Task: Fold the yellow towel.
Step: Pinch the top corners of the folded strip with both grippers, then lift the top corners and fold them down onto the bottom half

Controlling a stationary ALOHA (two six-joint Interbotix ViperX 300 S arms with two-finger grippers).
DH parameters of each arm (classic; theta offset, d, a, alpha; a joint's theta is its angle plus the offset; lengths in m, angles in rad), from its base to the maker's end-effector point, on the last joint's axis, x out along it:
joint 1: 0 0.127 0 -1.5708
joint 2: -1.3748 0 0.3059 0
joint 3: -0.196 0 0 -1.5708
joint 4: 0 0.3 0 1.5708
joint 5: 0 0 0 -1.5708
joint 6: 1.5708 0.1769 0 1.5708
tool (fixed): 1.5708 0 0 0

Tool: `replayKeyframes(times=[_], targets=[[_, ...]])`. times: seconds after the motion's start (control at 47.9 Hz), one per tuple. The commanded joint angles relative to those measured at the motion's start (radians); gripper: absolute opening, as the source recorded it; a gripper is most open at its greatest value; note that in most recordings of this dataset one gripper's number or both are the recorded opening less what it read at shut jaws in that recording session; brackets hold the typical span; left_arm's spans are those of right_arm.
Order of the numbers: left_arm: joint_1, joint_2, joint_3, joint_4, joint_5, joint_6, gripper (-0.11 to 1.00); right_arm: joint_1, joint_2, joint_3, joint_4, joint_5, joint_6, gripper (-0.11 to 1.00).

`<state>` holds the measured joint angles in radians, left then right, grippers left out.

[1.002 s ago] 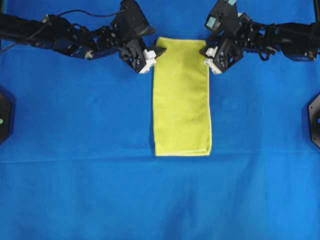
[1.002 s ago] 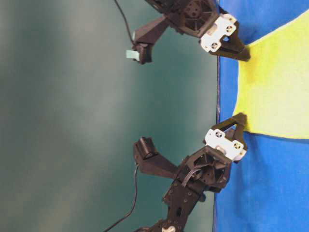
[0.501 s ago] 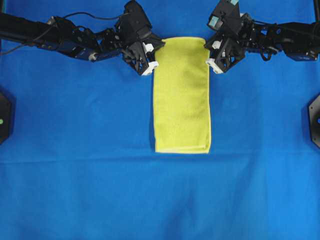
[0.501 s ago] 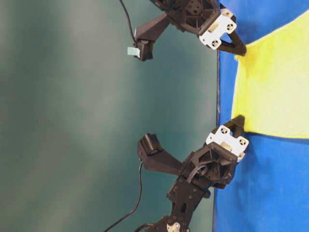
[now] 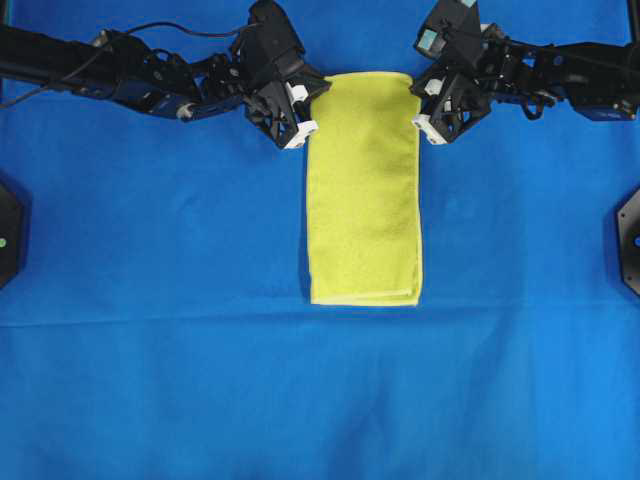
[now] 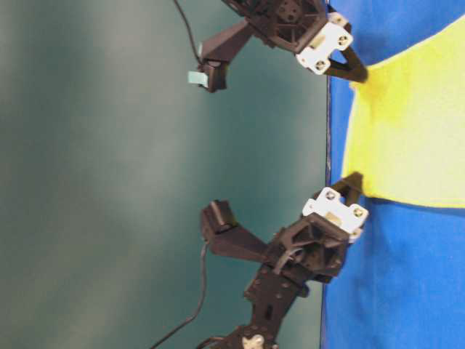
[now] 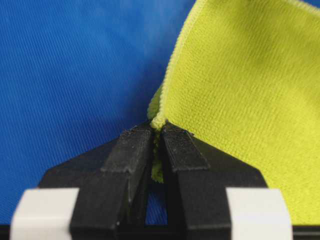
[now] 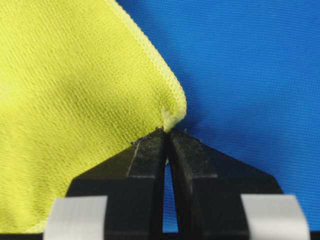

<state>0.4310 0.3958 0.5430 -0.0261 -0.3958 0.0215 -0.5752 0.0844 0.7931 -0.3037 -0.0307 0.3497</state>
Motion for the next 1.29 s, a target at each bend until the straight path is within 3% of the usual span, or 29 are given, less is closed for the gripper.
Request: replayKeyframes(times=[0.0,0.209,0.564,0.877,1.273], targets=[[0.015,-0.051,-0.02,-0.002,-0.003,0.015,0.03,-0.021,-0.051,-0.014,-0.002,0.006,-0.003,0.03],[0.035,-0.051,-0.054,-0.002,0.017,0.069,0.03,-0.055,-0.055,-0.023,-0.005,0.021,-0.009,0.03],[0.012,-0.127,-0.055,-0.002,0.118,0.078,0.03,-0.046,-0.126,-0.017,0.0,0.064,0.002,0.03],[-0.066,-0.295,0.014,-0.002,0.216,0.109,0.03,0.077,-0.331,0.008,0.003,0.195,0.009,0.03],[-0.278,-0.327,0.075,-0.002,0.336,0.087,0.03,0.321,-0.4,0.091,0.005,0.229,0.098,0.03]])
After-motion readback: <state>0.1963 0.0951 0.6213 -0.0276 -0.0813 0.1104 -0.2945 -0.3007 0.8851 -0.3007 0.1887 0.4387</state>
